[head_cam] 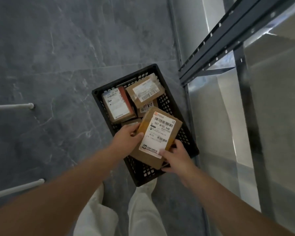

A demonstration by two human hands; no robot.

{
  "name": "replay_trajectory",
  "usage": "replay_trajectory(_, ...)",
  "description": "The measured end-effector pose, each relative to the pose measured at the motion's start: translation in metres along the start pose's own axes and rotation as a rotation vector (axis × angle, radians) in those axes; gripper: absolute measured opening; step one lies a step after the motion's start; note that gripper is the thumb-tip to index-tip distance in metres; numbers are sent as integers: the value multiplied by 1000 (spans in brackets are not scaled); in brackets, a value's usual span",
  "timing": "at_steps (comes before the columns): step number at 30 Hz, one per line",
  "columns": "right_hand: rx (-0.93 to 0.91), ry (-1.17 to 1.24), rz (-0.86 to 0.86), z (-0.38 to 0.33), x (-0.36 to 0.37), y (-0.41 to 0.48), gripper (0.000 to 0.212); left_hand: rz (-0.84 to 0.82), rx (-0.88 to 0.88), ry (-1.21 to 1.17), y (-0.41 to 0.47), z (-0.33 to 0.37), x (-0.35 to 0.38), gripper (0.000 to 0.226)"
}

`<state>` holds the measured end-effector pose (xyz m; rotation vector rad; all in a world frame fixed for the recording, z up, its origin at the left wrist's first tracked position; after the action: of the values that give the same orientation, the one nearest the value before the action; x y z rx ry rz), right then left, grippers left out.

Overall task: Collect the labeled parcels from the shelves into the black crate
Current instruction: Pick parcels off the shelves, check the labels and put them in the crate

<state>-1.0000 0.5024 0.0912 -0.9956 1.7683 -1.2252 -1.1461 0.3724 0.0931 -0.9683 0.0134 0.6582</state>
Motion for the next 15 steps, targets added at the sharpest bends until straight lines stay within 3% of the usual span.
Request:
replay_trajectory(9,17,-327,-102,18,44,80,74,207,-280,-323,24,-116,48,40)
replay_trajectory(15,-64,-423,-82,4,60,113,74,250,-313,-453,29,-138,66,36)
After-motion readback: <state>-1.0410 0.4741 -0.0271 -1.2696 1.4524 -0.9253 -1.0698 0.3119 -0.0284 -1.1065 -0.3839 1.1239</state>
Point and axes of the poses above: each hand's wrist, its own y-axis towards the middle knuckle, its own x-axis out of the palm, z = x × y, the point moved 9 cm from there along y, towards the middle knuckle, and after that the axes turned 5 degrees about x, right-handed, at the moved point
